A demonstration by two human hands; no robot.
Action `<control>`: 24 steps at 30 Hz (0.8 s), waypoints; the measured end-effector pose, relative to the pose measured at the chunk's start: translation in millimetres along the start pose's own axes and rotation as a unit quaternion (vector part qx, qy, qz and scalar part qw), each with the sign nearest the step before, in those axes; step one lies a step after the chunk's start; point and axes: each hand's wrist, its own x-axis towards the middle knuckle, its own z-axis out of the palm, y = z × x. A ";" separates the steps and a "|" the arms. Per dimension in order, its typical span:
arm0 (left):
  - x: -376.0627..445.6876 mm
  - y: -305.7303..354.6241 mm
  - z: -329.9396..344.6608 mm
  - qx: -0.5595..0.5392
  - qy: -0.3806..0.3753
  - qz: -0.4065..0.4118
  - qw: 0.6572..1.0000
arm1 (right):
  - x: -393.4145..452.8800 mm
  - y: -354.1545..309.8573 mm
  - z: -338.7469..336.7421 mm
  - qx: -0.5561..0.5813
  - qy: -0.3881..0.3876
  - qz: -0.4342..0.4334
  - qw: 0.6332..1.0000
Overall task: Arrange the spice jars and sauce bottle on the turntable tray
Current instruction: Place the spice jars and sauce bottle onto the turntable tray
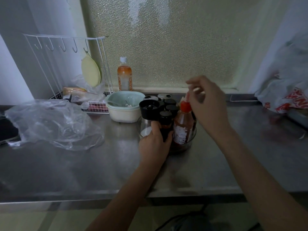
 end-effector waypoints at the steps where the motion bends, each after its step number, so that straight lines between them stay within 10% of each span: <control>1: 0.4 0.6 -0.8 -0.011 -0.009 -0.007 1.000 | -12.3 4.1 3.4 -0.003 0.010 0.004 1.000; 9: 11.2 -18.5 -6.9 -0.124 0.138 -0.067 0.980 | -24.0 -14.9 16.1 -0.127 0.060 -0.031 0.990; 16: 40.6 -49.0 -9.6 -0.265 -0.095 -0.141 0.949 | 62.1 -38.1 28.7 -0.207 -0.298 0.019 0.932; 24: 39.7 -50.7 -4.4 -0.298 -0.027 -0.107 0.948 | 86.4 -35.7 68.1 -0.340 -0.549 0.009 0.763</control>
